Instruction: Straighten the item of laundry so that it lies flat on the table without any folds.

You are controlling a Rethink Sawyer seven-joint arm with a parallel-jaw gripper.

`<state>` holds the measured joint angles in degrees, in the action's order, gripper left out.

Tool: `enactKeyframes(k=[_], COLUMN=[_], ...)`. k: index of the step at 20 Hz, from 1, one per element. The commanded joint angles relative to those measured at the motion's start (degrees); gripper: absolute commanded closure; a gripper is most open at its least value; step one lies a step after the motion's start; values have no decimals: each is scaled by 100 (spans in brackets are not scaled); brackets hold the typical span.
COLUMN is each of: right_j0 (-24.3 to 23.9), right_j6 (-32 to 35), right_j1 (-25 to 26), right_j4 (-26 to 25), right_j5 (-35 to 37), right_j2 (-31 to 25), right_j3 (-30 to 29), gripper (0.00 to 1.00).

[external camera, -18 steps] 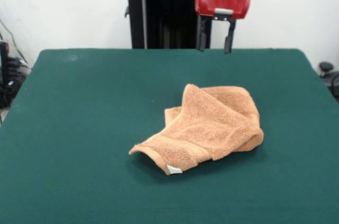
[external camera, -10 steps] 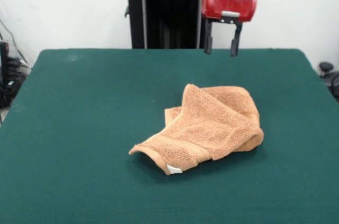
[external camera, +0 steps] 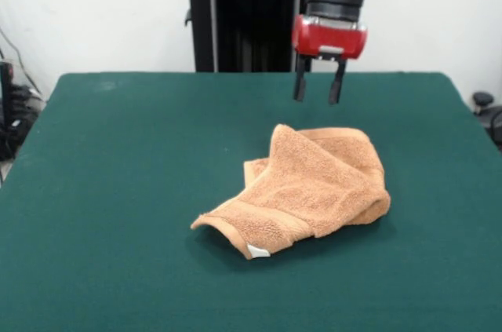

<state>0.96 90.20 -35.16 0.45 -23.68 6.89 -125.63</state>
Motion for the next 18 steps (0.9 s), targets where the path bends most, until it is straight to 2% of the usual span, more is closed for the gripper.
enactKeyframes(k=[1, 6, 8, 11, 13, 15, 18], right_j0=[15, -35, -49, 25, 49, 133, 155], right_j6=[1302, 1486, 1554, 1570, 1583, 1500, 1432], right_j1=[431, 159, -174, -1037, -1436, -1717, -1813], right_j4=[202, 179, 238, 429, 528, 650, 683], right_j5=[-300, -455, -297, 385, 669, 873, 914], right_j2=[-118, -199, -237, -282, -293, -182, -140], right_j3=[292, 153, 39, -211, -285, -257, -248], gripper=[0, 0, 0, 0, 0, 0, 0])
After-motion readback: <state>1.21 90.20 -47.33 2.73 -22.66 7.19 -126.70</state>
